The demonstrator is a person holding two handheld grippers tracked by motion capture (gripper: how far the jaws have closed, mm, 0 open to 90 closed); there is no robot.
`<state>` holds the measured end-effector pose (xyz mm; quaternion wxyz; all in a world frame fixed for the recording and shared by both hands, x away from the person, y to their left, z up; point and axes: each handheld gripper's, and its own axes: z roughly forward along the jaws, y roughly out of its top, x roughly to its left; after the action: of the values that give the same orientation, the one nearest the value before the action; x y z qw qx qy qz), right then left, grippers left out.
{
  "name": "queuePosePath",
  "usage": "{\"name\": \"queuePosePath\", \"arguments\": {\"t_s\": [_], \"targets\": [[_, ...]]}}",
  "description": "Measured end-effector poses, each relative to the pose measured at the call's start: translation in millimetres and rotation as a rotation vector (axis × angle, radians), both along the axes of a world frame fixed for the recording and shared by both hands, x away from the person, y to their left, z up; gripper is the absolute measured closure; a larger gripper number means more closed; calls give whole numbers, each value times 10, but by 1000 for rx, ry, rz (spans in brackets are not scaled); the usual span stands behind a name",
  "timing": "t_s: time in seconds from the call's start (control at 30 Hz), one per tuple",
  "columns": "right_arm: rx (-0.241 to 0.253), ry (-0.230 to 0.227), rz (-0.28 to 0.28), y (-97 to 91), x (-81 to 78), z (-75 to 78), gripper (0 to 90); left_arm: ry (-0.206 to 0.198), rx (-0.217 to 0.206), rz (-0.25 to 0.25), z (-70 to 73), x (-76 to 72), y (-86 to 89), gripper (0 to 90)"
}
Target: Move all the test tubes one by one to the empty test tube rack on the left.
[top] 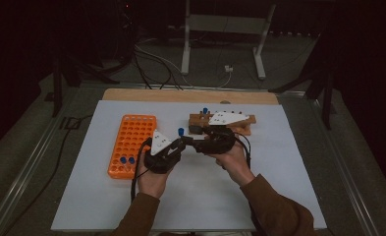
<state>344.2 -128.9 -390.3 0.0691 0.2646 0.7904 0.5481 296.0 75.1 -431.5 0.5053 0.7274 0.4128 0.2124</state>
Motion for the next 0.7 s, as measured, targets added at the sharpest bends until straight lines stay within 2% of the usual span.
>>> {"name": "queuePosePath", "arguments": {"t_s": [0.27,0.33,0.5,0.7], "targets": [[-16,-13,-55,-111,18,-38,154,-1,-19,11,25,-8,61,779],[-23,-15,-68,-145,21,-47,141,0,-26,15,35,-12,81,779],[-42,-18,-100,-247,35,-83,46,-8,-44,28,67,-23,144,779],[-55,-22,-159,-390,57,-135,25,-22,-59,43,127,-34,238,779]]}}
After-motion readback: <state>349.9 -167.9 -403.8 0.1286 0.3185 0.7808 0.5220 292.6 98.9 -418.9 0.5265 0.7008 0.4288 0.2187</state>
